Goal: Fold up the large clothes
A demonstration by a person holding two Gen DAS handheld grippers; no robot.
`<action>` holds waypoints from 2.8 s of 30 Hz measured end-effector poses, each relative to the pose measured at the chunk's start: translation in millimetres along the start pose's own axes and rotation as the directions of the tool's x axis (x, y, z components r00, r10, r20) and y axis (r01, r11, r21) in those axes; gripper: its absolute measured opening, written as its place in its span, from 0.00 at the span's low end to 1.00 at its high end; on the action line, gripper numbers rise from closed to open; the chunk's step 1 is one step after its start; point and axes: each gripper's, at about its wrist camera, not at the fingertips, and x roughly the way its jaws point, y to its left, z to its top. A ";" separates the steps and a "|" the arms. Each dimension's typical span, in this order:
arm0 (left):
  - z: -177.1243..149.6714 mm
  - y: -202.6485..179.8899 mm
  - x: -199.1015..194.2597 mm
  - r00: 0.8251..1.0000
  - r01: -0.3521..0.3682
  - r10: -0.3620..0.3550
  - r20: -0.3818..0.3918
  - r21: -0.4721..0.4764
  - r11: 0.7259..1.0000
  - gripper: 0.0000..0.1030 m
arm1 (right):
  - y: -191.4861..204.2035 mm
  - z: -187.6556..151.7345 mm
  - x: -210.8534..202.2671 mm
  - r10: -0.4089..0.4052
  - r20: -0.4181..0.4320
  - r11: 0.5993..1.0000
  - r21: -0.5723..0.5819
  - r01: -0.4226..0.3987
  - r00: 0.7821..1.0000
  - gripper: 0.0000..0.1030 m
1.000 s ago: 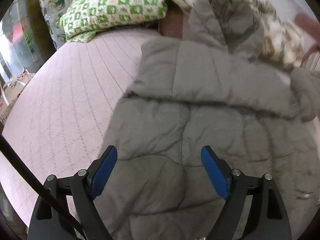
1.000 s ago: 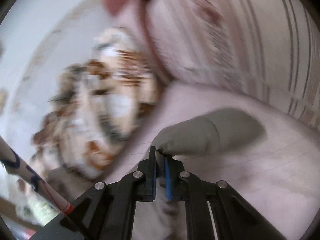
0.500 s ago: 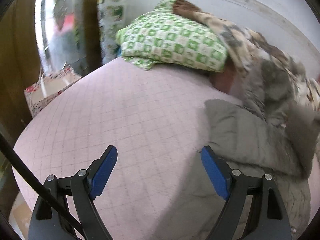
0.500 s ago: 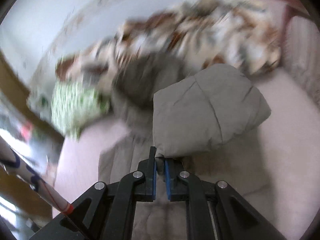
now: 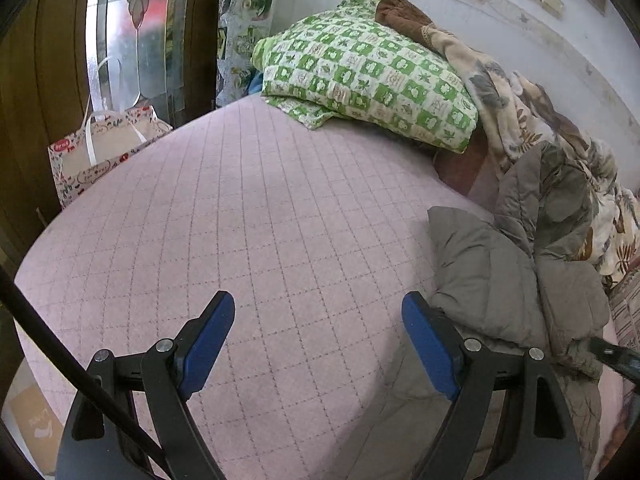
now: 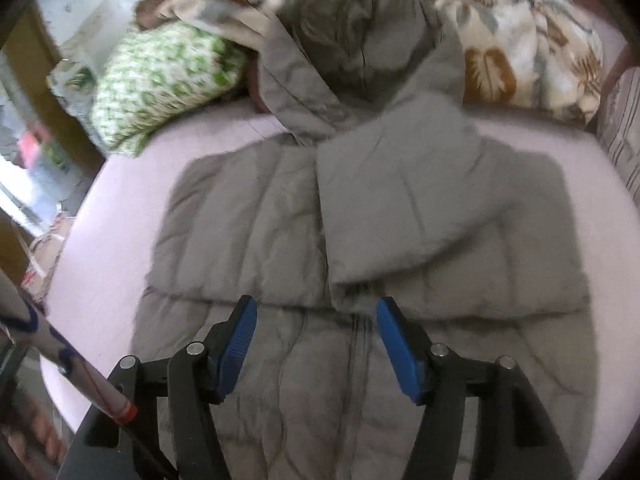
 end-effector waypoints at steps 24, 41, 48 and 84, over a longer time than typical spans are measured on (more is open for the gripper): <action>1.7 -0.1 20.8 0.998 -0.010 0.009 -0.054 -0.015 1.000 0.83 | 23.0 57.2 65.5 -0.037 0.028 0.994 0.104 0.034 0.999 0.18; -0.4 -3.2 23.4 0.997 -0.016 0.017 -0.072 0.017 1.000 0.83 | 95.1 44.3 97.7 -0.113 -0.020 0.990 -0.093 0.110 0.993 0.20; -13.4 -22.6 33.4 0.993 -0.011 0.022 -0.119 0.089 0.996 0.83 | 68.1 18.3 79.0 -0.209 0.022 0.975 -0.074 0.210 0.978 0.31; -33.7 -83.2 42.5 0.992 0.007 0.024 -0.124 0.245 0.970 0.83 | -36.3 67.0 -7.4 -0.500 0.088 0.863 -0.036 0.504 0.862 0.58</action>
